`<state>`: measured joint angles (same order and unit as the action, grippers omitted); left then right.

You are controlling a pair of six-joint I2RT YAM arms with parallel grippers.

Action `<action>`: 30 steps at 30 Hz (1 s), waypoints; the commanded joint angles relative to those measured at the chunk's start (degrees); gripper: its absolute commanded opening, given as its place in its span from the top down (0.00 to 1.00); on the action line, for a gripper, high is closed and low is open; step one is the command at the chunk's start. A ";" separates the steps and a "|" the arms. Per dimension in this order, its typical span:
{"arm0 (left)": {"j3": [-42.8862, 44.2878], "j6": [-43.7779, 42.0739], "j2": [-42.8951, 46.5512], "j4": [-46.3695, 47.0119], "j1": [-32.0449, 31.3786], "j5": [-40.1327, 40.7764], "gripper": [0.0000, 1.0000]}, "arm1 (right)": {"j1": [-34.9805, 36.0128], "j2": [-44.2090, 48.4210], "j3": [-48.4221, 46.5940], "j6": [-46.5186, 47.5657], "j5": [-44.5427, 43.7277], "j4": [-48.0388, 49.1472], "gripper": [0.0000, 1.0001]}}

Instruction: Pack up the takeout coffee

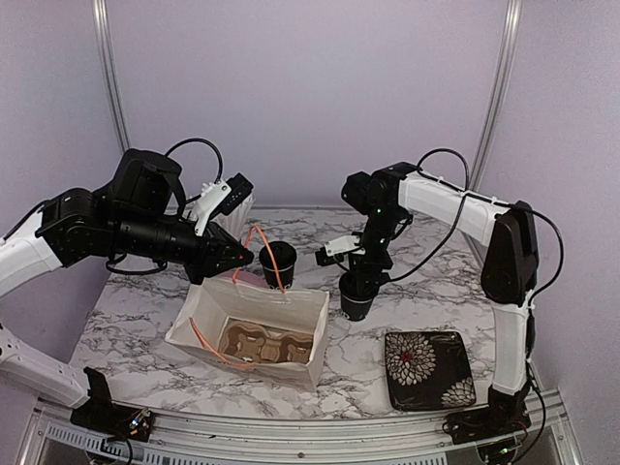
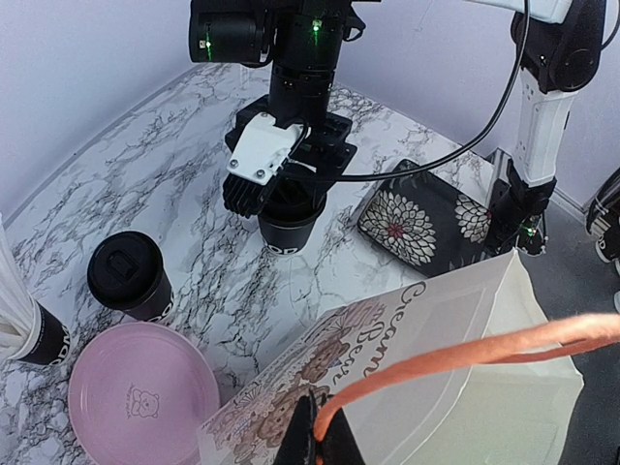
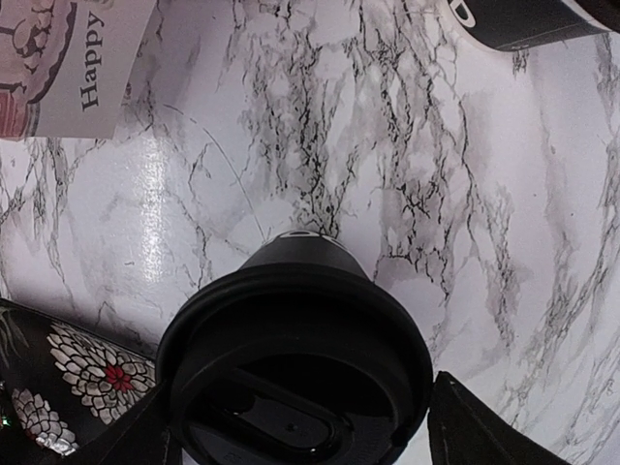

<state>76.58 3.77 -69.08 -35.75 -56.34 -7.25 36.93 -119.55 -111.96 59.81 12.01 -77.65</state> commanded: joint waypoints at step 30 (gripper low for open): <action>-1.17 -0.25 0.41 1.54 0.26 -0.10 1.00 | 1.28 5.46 3.05 -2.67 -0.19 -0.59 0.14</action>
<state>75.99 3.73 -68.79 -34.87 -56.34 -7.27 37.74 -115.22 -109.75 57.23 11.22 -77.54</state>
